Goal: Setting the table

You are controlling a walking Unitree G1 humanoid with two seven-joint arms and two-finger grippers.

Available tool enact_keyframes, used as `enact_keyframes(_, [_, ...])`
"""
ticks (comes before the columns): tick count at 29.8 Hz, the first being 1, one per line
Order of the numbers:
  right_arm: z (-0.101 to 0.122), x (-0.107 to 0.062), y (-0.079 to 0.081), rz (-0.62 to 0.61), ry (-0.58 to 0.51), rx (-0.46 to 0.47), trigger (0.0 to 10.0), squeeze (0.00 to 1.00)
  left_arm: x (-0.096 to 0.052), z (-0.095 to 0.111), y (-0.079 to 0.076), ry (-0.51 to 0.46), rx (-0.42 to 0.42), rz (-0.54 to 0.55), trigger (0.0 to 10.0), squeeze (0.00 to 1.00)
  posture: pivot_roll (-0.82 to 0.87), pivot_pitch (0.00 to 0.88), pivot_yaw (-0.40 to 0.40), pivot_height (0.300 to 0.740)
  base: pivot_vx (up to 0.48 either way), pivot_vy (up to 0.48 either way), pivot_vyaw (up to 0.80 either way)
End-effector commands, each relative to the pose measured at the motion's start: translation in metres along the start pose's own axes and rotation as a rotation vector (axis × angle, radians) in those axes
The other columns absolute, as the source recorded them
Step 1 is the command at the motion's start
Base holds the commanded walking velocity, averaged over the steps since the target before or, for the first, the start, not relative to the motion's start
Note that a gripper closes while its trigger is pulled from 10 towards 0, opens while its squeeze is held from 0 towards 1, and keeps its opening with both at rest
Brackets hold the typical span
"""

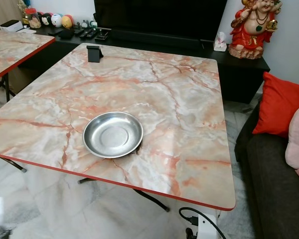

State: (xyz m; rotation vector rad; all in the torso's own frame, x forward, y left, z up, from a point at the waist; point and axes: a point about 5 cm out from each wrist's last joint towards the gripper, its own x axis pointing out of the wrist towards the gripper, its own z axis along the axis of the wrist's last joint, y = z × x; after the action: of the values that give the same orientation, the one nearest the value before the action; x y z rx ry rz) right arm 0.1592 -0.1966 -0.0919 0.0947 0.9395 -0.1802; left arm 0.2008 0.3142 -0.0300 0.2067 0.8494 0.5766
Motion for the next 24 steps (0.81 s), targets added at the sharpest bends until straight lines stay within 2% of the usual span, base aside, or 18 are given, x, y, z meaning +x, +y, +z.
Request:
enact_keyframes(1, [-0.002, 0.0, -0.001, -0.007, 0.006, 0.0, 10.0, 0.0, -0.003, -0.009, -0.021, 0.023, 0.006, -0.126, 10.0, 0.0, 0.03, 0.0, -0.02, 0.74, 0.0, 0.0, 0.0])
enact_keyframes(4, [-0.001, 0.0, -0.001, -0.006, 0.004, 0.001, 10.0, 0.0, -0.005, -0.009, -0.028, 0.004, 0.03, -0.151, 10.0, 0.0, 0.03, 0.0, -0.02, 0.74, 0.0, 0.0, 0.0])
enact_keyframes(7, [0.0, 0.0, -0.001, -0.005, 0.004, -0.003, 10.0, 0.0, -0.013, -0.012, -0.061, -0.016, 0.158, -0.328, 10.0, 0.0, 0.02, 0.0, -0.024, 0.74, 0.0, 0.0, 0.0])
enact_keyframes(8, [0.0, 0.0, -0.001, -0.011, 0.003, -0.002, 10.0, 0.0, -0.017, -0.014, -0.072, -0.023, 0.232, -0.394, 10.0, 0.0, 0.02, 0.0, -0.024, 0.74, 0.0, 0.0, 0.0])
enact_keyframes(9, [0.0, 0.0, -0.001, -0.011, 0.003, -0.002, 10.0, 0.0, -0.017, -0.014, -0.072, -0.023, 0.232, -0.394, 10.0, 0.0, 0.02, 0.0, -0.024, 0.74, 0.0, 0.0, 0.0])
enact_keyframes(10, [0.001, 0.0, -0.003, -0.018, 0.0, 0.0, 10.0, 0.0, -0.021, -0.018, -0.084, -0.028, 0.294, -0.472, 10.0, 0.0, 0.02, 0.0, -0.028, 0.74, 0.0, 0.0, 0.0])
enact_keyframes(13, [0.003, 0.0, -0.004, -0.019, -0.004, -0.005, 10.0, 0.0, -0.024, -0.022, -0.089, -0.025, 0.315, -0.496, 10.0, 0.0, 0.02, 0.0, -0.028, 0.74, 0.0, 0.0, 0.0])
enact_keyframes(15, [0.007, 0.001, -0.008, -0.036, -0.021, -0.006, 10.0, 0.0, -0.026, -0.032, -0.091, 0.014, 0.299, -0.502, 10.0, 0.0, 0.01, 0.0, -0.03, 0.74, 0.0, 0.0, 0.0])
enact_keyframes(18, [0.007, 0.001, -0.009, -0.037, -0.021, -0.007, 10.0, 0.0, -0.028, -0.039, -0.093, 0.025, 0.337, -0.509, 10.0, 0.0, 0.0, 0.0, -0.033, 0.74, 0.0, 0.0, 0.0])
enact_keyframes(24, [0.007, 0.001, -0.009, -0.034, -0.025, -0.014, 10.0, 0.0, -0.032, -0.036, -0.102, -0.01, 0.277, -0.513, 10.0, 0.0, 0.01, 0.0, -0.039, 0.74, 0.0, 0.0, 0.0])
